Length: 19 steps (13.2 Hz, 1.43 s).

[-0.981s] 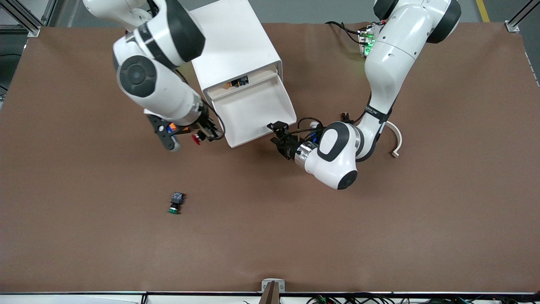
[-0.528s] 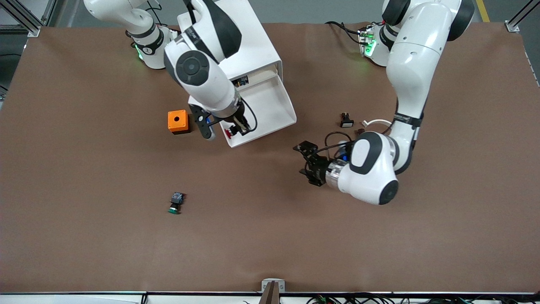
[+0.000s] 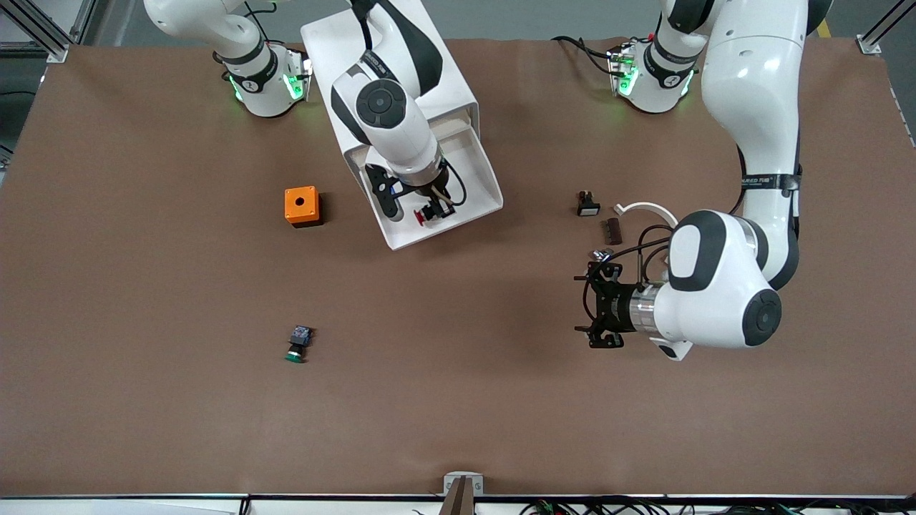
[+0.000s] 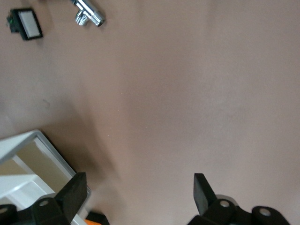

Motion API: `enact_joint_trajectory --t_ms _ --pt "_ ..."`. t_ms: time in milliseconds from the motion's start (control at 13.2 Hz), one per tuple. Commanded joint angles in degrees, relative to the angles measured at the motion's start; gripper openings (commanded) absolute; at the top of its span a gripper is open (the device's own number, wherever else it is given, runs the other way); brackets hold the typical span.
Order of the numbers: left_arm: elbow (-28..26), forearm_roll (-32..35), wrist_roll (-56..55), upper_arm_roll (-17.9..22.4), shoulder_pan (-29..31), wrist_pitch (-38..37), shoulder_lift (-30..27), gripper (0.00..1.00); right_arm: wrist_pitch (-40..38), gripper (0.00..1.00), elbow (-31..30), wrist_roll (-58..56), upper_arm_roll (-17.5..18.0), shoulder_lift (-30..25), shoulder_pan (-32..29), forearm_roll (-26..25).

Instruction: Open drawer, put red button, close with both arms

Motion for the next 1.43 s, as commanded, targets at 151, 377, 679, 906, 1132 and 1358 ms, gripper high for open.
enact_joint_trajectory --t_ms 151,377,679,906,1132,1358 --pt "-1.39 8.60 17.05 -0.10 -2.78 0.31 -4.07 1.00 -0.16 0.51 -0.58 0.62 -0.97 -0.61 -0.13 0.05" --pt "-1.48 12.00 24.56 -0.10 -7.17 0.31 -4.87 1.00 -3.57 1.00 2.14 0.45 -1.50 -0.79 -0.75 -1.34" --pt "-2.70 13.78 42.89 -1.07 -12.00 4.76 -4.34 1.00 -8.39 1.00 7.23 -6.01 -3.17 -1.23 -3.81 -6.52" --pt "-7.36 15.80 47.07 -1.07 -16.92 12.67 -3.73 1.00 -18.84 1.00 14.08 -19.46 -4.05 -1.41 -9.25 -8.12" --pt "-9.03 16.07 46.90 -1.24 -21.41 16.39 -2.41 1.00 -24.32 1.00 17.00 -31.51 -4.14 -2.28 -15.67 -7.68" --pt "-9.21 15.89 45.76 -1.86 -24.75 16.22 -0.39 1.00 -25.55 1.00 16.92 -43.37 -4.05 -3.86 -21.83 -7.68"
